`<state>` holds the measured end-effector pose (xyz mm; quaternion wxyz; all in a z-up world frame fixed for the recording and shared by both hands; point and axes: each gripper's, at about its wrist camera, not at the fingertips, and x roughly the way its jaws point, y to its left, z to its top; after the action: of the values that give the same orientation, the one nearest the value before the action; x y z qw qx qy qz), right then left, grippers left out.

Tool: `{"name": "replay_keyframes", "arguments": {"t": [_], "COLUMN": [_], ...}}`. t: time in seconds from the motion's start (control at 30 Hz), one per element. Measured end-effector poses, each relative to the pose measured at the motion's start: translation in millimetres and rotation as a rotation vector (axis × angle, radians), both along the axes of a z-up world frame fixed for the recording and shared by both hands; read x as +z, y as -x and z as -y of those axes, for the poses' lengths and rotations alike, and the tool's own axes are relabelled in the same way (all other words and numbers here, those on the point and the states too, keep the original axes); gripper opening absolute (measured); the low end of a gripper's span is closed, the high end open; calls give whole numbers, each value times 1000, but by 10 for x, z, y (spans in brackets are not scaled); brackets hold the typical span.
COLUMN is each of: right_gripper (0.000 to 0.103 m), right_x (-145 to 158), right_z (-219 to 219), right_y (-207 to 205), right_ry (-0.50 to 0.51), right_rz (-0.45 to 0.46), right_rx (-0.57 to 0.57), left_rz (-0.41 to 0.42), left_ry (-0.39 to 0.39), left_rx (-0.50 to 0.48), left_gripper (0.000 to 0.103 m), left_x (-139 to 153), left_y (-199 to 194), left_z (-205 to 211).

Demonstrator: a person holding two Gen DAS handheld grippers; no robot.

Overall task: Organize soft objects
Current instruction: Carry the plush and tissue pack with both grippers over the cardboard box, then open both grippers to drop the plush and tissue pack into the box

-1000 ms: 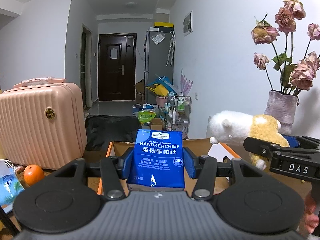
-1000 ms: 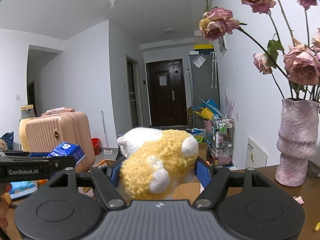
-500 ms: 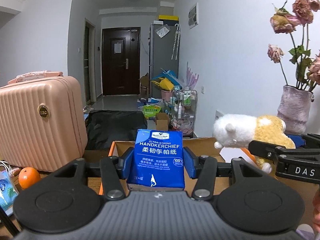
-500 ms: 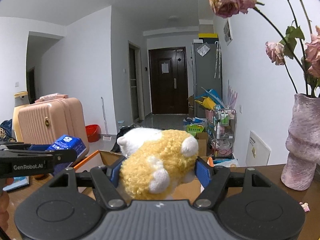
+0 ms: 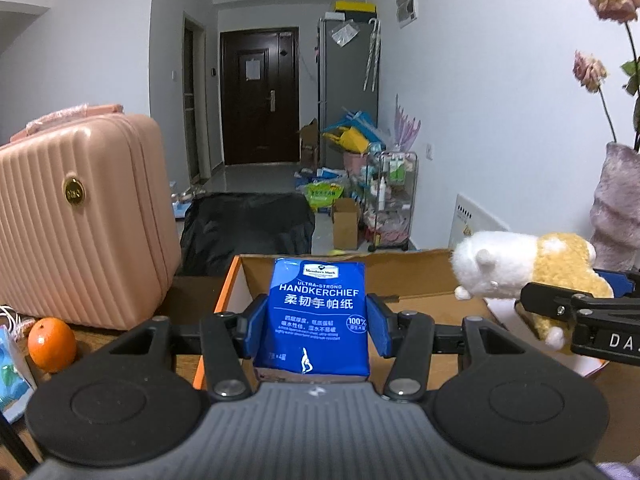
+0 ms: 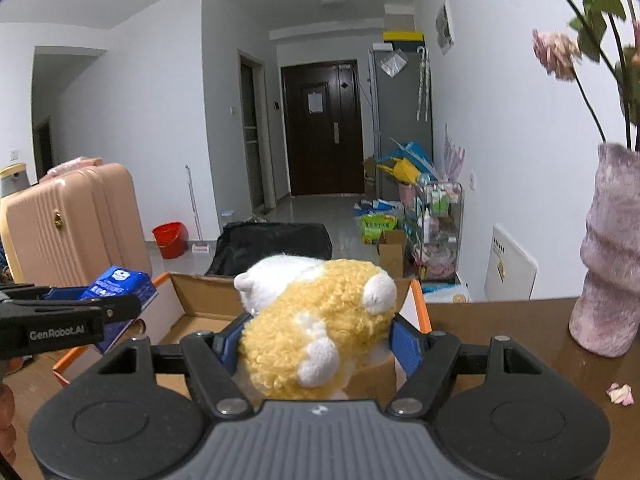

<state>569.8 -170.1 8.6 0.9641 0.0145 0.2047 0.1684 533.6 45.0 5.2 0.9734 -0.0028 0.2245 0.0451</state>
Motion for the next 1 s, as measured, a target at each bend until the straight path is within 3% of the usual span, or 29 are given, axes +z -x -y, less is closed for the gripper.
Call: {"name": "replay_keyframes", "arguments": {"t": [0.27,0.3,0.33,0.4,0.43,0.5,1.0], "right_gripper": [72,75,81,88,96,103,103], "right_x": [-138,-139,-135,-132,-136,-147,-63], "right_z": [9,9,10,25,32,48,51], "right_y": [-101,-101,-107,-124,-133,-144,-34], "right_ry": [-11,-10,-11,-12,-12,-9,11], "right_rz": [-37,-37,-38,-47,-55,-62,-39], "right_rx": [4,4,4,-5,-12,-31,-47], "left_rz": [-38,-41,-48,-41,-22,-4,-3], "left_ry": [-17,-11,-5,-1,-9,-22,7], "left_rx": [6,-1,-5,11,26,39,57], "left_gripper": [53,57,74,100,101,103,103], "left_x": [-133,-133,-133,-124,-112,-87,-17], "left_y": [-64,-60,-56,-52,-24,14,66], "left_z": [11,7,4,-6,-6,-4,-54]}}
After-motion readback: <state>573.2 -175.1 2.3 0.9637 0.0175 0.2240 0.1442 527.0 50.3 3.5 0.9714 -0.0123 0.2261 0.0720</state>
